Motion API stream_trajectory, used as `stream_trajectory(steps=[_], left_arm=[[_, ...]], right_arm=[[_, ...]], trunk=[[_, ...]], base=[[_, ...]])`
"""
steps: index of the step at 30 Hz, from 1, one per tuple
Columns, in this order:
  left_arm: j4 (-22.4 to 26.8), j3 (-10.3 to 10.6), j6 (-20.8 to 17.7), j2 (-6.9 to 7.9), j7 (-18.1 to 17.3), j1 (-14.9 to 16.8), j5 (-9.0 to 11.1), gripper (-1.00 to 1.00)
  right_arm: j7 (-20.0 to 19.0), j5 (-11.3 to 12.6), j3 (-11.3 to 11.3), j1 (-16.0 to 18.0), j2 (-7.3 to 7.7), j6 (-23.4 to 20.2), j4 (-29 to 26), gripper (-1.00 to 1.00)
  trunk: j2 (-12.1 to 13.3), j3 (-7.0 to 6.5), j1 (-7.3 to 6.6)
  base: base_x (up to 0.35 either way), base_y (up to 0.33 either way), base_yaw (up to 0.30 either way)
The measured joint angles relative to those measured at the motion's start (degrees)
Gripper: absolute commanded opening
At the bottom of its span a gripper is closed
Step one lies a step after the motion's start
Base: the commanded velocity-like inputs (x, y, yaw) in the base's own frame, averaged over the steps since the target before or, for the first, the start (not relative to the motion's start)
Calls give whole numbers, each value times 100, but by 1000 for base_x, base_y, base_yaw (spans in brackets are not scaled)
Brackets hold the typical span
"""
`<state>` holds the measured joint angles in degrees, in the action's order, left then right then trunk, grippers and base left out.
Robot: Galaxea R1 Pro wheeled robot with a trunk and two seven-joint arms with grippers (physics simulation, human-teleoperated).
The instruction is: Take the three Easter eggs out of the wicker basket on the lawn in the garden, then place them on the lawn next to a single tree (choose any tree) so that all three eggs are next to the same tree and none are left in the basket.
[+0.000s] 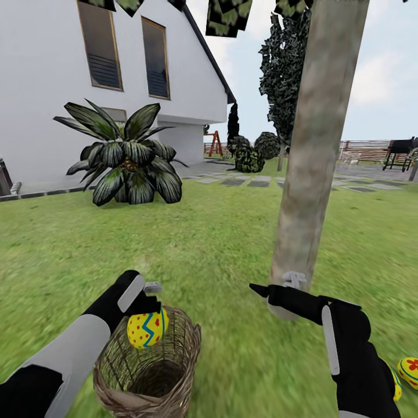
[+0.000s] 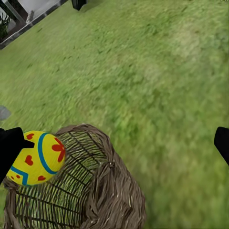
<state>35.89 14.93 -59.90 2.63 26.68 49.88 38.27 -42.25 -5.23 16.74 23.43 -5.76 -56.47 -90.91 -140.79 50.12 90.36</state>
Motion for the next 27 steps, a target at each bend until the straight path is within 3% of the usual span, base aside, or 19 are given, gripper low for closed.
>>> stream_trajectory(steps=[11, 22, 27], left_arm=[[21, 0, 0, 1, 0, -2, -1, -100], [590, 11, -1, 17, 16, -13, -2, -100], [1145, 17, -1, 18, 152, -43, 0, -100]], right_arm=[[-5, 0, 1, -1, 3, 0, 0, 100], [1, 0, 0, -2, 2, 0, 0, 100], [-3, 0, 1, 0, 3, 0, 0, 100]], trunk=[[441, -197, -242], [882, -395, -483], [1083, -485, -593]], base=[[0, 0, 0], [0, 0, 0], [0, 0, 0]])
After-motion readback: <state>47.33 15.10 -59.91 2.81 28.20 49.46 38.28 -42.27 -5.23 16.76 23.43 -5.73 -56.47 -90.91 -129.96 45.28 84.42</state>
